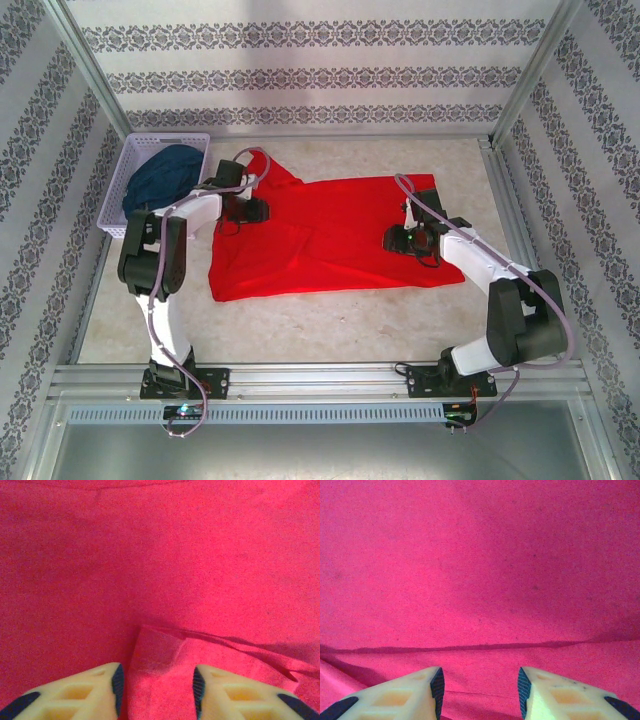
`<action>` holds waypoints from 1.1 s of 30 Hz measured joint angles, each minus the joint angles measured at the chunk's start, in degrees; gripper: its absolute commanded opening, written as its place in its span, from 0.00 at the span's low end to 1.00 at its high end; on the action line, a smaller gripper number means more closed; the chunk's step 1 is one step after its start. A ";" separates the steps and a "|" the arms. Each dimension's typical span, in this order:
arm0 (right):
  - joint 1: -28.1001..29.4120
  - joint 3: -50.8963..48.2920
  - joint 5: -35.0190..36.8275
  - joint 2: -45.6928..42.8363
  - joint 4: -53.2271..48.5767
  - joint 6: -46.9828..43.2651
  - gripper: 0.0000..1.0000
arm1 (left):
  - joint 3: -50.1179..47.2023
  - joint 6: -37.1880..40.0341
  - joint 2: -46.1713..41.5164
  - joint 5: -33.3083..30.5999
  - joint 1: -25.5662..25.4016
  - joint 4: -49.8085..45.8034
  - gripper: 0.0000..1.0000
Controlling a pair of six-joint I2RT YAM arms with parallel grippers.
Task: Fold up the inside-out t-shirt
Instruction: Move the T-shirt to the center of the table, then smooth out the T-shirt at the center of the table.
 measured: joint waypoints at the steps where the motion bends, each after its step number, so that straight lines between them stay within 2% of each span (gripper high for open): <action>1: 0.00 0.00 0.00 0.00 0.00 0.00 0.46 | 0.22 0.20 0.52 0.09 0.00 -0.13 0.37; 10: 0.00 0.00 0.00 0.02 -0.04 -0.02 0.46 | 1.97 1.46 2.67 0.28 0.00 -2.47 0.12; 15: 0.00 0.00 0.00 0.02 -0.04 -0.02 0.46 | 2.84 2.08 2.67 0.26 -0.02 -3.30 0.03; 33: 0.00 0.00 0.00 1.18 -0.44 -0.24 0.46 | 4.07 2.29 1.79 -2.95 -0.04 -4.55 0.02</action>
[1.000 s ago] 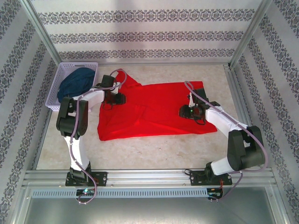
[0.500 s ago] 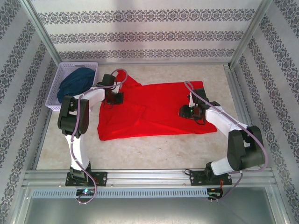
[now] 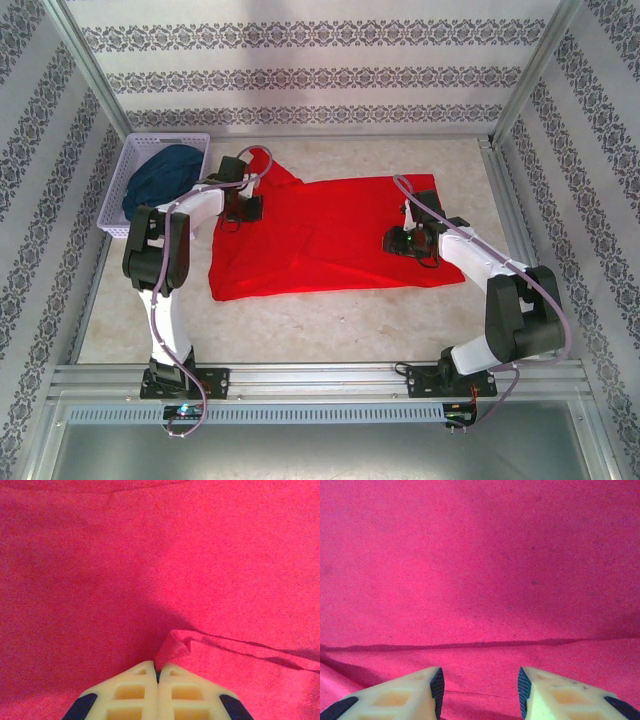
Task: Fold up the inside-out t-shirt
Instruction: Smooth out the T-shirt at the center of the table.
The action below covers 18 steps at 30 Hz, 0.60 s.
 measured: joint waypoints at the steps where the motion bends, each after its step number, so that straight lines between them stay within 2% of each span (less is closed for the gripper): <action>1: 0.00 0.00 0.00 0.02 -0.02 0.00 0.46 | -0.04 -0.02 -0.37 -0.24 0.00 0.00 0.02; 12: 0.00 0.04 0.02 0.68 -0.24 -0.42 0.46 | 0.52 -0.07 -1.36 -2.01 0.00 -0.15 0.12; 16: 0.00 0.68 0.26 0.68 -1.42 -1.33 0.47 | 2.05 -0.26 -0.55 -3.87 0.00 -0.68 0.24; 18: -0.04 1.27 0.63 0.66 -2.16 -1.86 0.47 | 2.49 -0.31 -0.52 -4.87 0.07 -1.05 0.36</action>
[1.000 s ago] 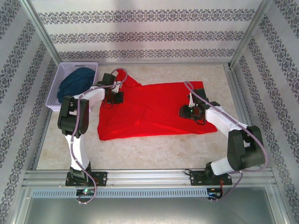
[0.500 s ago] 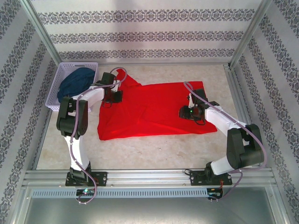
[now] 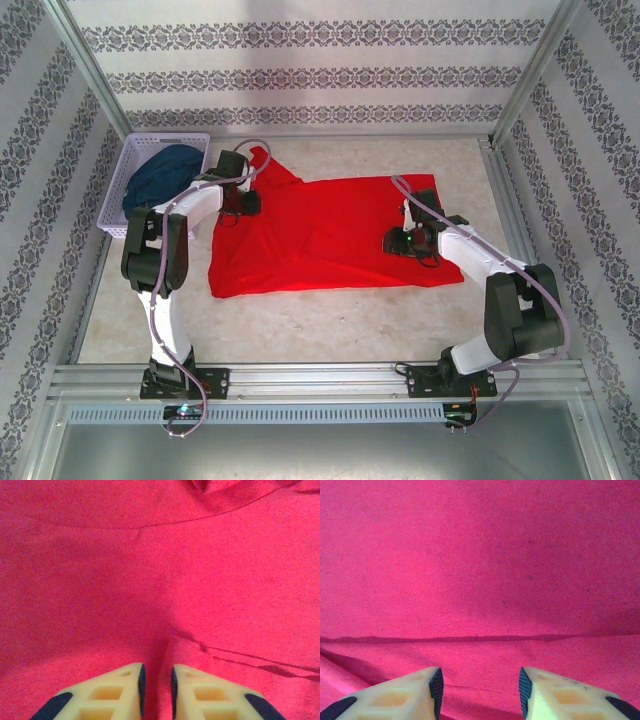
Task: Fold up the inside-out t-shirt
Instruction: Smooth out the T-shirt at the center of the table, then move the T-shirt to the center of the table.
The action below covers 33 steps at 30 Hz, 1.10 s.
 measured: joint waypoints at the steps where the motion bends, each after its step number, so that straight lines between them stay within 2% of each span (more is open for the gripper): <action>1: -0.13 0.35 0.13 -0.04 -0.24 -0.35 0.47 | 0.11 -0.15 0.00 -0.35 0.00 -0.11 0.41; 7: -1.60 1.90 1.14 -0.46 -1.36 -1.16 0.51 | 0.15 -0.46 -0.09 -2.93 0.02 -0.90 0.52; 12: -8.35 6.58 2.12 -0.13 0.28 -0.15 0.63 | -2.93 -3.78 -3.93 -4.33 0.02 -0.66 0.59; 15: -11.91 10.67 2.69 2.49 2.27 0.96 0.66 | -8.33 -7.21 -9.90 -1.70 -0.02 1.36 0.64; 19: -14.03 17.57 3.10 9.86 2.69 2.01 0.64 | -14.60 -11.93 -15.21 5.14 -1.20 5.86 0.65; 23: -13.29 20.06 2.38 14.86 1.42 2.32 0.62 | -18.29 -14.60 -15.28 9.97 -5.14 7.67 0.65; 26: -13.14 18.25 0.24 15.93 0.17 2.32 0.61 | -19.54 -15.02 -14.80 11.37 -6.91 7.50 0.65; 33: -15.65 15.41 -2.56 20.61 -2.56 2.34 0.58 | -22.03 -15.02 -14.03 12.13 -6.86 7.56 0.65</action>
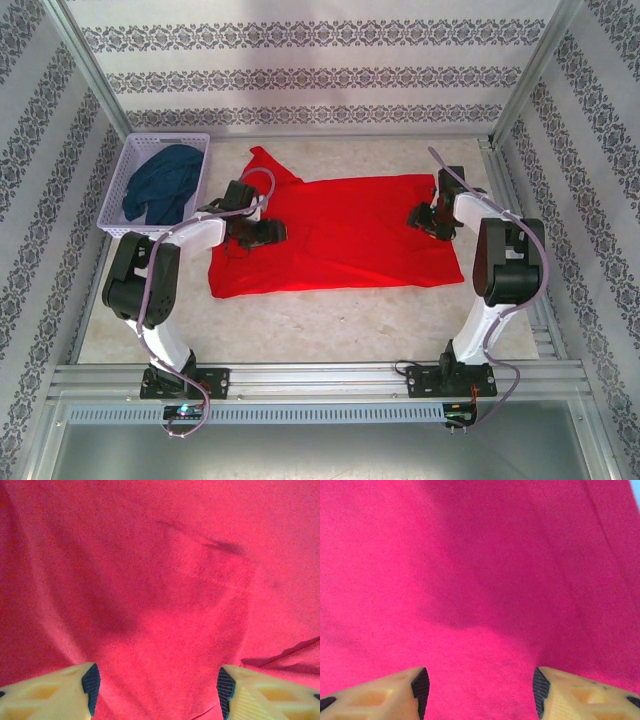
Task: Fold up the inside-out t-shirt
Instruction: Move the T-shirt to the center of the table.
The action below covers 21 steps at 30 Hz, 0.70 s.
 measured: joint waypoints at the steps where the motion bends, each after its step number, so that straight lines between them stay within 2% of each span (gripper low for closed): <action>1: -0.37 -0.70 -0.02 0.17 -0.48 0.02 0.58 | -1.01 0.00 0.00 0.09 -0.02 -0.02 0.65; 6: -2.19 -2.21 -0.31 -0.76 -1.33 0.07 0.58 | -5.66 0.00 -1.31 0.26 -0.68 1.29 0.65; 14: -4.63 -10.64 0.76 -8.44 -3.10 0.66 0.58 | -12.74 -1.11 -7.58 0.28 -3.69 2.84 0.66; 18: -4.74 -10.21 1.79 -10.03 -2.71 0.70 0.61 | -11.26 -1.44 -8.83 -2.03 -3.76 1.09 0.67; 21: -4.74 -6.12 2.25 -9.60 -1.81 1.55 0.62 | -6.10 -1.42 -8.90 -5.95 -3.61 0.37 0.70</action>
